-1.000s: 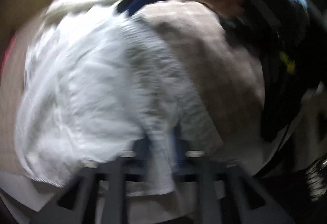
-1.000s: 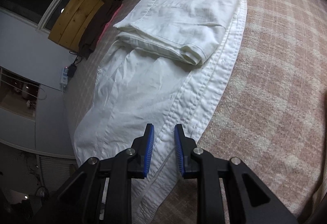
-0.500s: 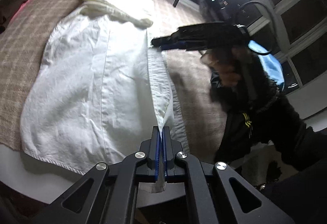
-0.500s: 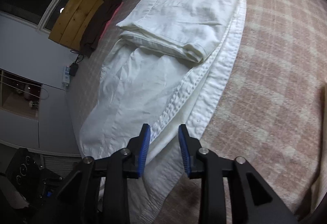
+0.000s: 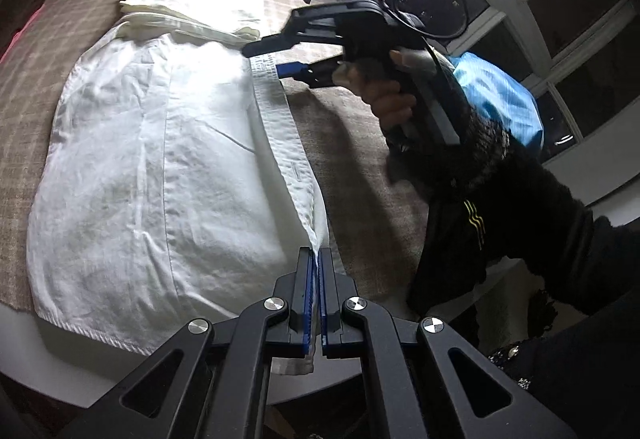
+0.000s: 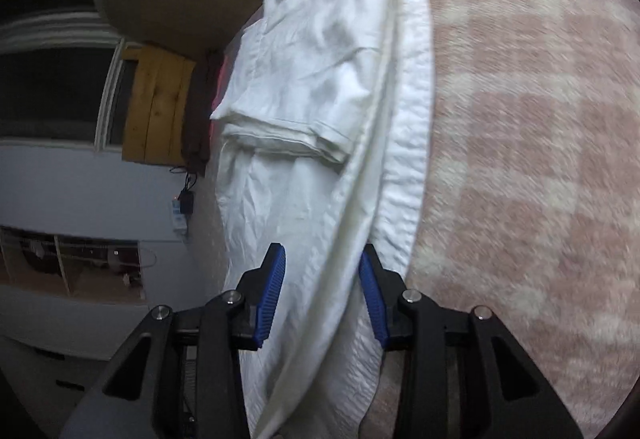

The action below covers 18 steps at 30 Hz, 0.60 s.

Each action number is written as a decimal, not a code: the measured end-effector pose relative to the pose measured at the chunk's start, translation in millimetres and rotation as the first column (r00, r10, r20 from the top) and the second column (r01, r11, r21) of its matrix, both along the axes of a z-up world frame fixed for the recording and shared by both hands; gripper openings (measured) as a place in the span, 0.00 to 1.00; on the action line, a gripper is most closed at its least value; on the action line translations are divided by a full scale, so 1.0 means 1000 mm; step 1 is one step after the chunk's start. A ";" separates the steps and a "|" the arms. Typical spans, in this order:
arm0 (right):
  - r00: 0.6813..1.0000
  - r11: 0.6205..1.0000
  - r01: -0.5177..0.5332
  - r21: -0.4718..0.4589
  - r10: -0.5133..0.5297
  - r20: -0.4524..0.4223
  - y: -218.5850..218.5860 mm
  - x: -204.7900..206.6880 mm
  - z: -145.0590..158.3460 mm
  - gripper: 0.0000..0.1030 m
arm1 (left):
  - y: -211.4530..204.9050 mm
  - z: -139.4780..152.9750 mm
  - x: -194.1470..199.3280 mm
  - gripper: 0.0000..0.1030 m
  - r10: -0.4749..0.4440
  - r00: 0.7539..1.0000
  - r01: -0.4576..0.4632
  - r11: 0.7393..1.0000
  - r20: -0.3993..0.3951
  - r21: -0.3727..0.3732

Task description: Fold clothes

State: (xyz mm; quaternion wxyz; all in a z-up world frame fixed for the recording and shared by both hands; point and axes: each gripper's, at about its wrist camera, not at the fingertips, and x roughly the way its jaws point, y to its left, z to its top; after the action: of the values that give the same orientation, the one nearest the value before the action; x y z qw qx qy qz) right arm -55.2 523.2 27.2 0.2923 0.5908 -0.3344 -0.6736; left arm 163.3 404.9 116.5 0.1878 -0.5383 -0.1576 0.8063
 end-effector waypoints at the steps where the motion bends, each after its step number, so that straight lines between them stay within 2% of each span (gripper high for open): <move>1: 1.000 1.000 -0.017 0.008 0.017 -0.014 -0.004 -0.002 0.001 0.36 | 0.001 0.000 -0.001 0.02 -0.001 1.000 0.001 1.000 0.000 0.001; 2: 0.999 0.999 -0.031 0.030 0.032 -0.034 -0.009 -0.004 0.002 0.27 | 0.001 0.000 -0.002 0.02 -0.002 1.000 0.002 1.000 0.001 0.003; 3: 0.997 0.996 -0.050 0.078 0.055 -0.058 -0.016 -0.006 0.005 0.10 | 0.002 0.001 -0.001 0.02 -0.006 1.000 0.006 1.000 -0.002 0.001; 4: 0.994 0.990 -0.063 0.129 0.074 -0.082 -0.021 -0.007 0.011 0.05 | 0.005 0.004 -0.001 0.02 -0.012 1.000 0.012 1.000 -0.010 -0.001; 9: 0.961 0.958 -0.080 0.277 0.148 -0.235 -0.026 -0.002 0.061 0.03 | 0.027 0.003 -0.002 0.02 -0.069 0.997 0.070 0.997 -0.025 0.035; 10: 0.959 0.947 -0.075 0.311 0.154 -0.239 -0.026 -0.002 0.065 0.03 | 0.033 0.001 -0.003 0.02 -0.084 0.996 0.085 0.995 -0.022 0.045; 12: 0.951 0.922 -0.082 0.379 0.186 -0.246 -0.022 -0.003 0.064 0.03 | 0.039 -0.011 -0.004 0.02 -0.100 0.995 0.100 0.994 -0.004 0.038; 16: 0.957 0.901 -0.088 0.425 0.194 -0.214 -0.023 -0.001 0.035 0.02 | 0.049 -0.033 -0.007 0.02 -0.130 0.991 0.129 0.991 0.035 0.021; 18: 0.951 0.872 -0.085 0.482 0.215 -0.221 -0.029 0.002 0.025 0.02 | 0.055 -0.045 -0.008 0.02 -0.144 0.988 0.144 0.990 0.054 0.013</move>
State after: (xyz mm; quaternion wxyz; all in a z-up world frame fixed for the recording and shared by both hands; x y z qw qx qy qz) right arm -53.1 493.8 52.2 0.2360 0.5715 -0.0728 -0.7826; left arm 155.0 459.7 71.9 0.2438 -0.5692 -0.1272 0.7748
